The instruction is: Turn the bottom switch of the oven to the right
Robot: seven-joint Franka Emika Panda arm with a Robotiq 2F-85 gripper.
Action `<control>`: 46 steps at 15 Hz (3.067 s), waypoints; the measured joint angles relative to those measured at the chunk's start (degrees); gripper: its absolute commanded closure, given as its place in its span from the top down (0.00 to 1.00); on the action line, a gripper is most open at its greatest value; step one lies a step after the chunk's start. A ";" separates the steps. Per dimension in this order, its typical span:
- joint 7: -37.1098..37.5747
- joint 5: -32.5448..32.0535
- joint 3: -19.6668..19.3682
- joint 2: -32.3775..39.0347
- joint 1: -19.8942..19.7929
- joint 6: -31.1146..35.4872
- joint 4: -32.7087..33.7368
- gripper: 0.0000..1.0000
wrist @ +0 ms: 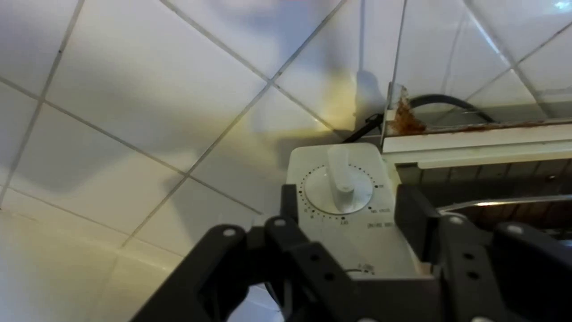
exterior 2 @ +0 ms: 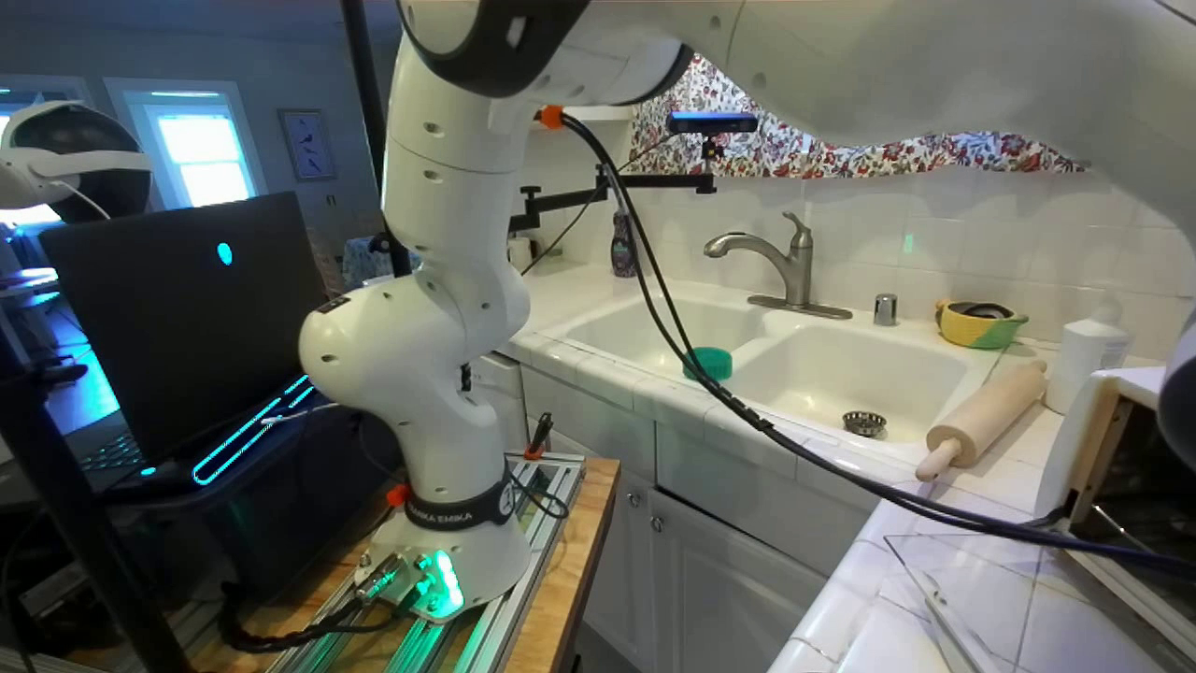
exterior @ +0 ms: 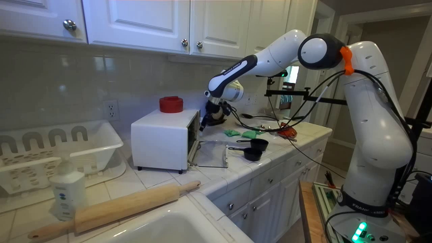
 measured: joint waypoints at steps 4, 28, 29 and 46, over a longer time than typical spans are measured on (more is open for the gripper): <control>0.02 -0.04 0.05 0.96 -0.14 0.00 0.07 0.39; -0.96 3.36 3.62 3.05 -5.91 -9.46 5.12 0.03; -1.25 4.72 3.88 3.54 -6.77 -11.32 6.10 0.03; -4.24 29.38 3.60 14.55 -16.08 -34.56 18.77 0.03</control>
